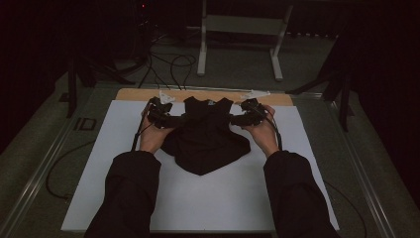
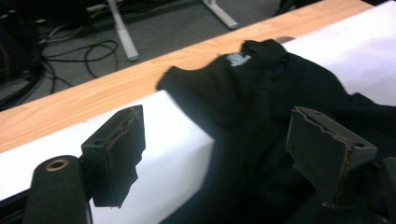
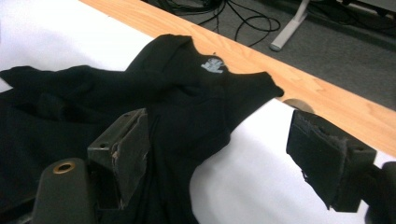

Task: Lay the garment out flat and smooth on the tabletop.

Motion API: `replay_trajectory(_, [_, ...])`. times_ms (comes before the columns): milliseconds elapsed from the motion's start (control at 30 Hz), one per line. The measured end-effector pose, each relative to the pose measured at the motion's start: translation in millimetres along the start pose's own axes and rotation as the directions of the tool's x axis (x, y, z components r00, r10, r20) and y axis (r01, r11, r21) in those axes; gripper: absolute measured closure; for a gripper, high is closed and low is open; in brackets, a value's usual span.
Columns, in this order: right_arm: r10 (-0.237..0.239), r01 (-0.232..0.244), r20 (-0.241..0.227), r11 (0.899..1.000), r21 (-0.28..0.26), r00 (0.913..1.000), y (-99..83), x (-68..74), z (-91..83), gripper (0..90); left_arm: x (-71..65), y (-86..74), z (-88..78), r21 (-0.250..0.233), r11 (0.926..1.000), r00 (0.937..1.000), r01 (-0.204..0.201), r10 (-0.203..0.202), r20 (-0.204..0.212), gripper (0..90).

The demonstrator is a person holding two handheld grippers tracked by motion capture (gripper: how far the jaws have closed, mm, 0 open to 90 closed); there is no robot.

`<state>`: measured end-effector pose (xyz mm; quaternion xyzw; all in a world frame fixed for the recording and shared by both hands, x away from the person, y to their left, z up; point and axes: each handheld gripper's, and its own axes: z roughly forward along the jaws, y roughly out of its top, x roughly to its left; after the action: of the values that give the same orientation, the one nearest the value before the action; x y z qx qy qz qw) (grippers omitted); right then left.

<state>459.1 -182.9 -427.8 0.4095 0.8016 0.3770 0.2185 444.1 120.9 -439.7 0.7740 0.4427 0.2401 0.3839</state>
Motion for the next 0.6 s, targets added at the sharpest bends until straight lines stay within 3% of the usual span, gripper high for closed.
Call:
replay_trajectory(233, [0.006,-0.006,-0.016,1.0,0.008,0.9999,-11.5,2.9,0.4,21.5,-19.1,-4.9,12.4,0.017,0.9994,0.9954,-0.029,0.028,0.091,26.3])
replay_trajectory(600, [0.001,-0.002,-0.049,1.0,-0.005,0.9988,-24.0,10.9,-4.5,22.0,-45.2,-7.7,37.1,0.051,0.9977,0.9841,-0.045,0.035,0.174,31.4])
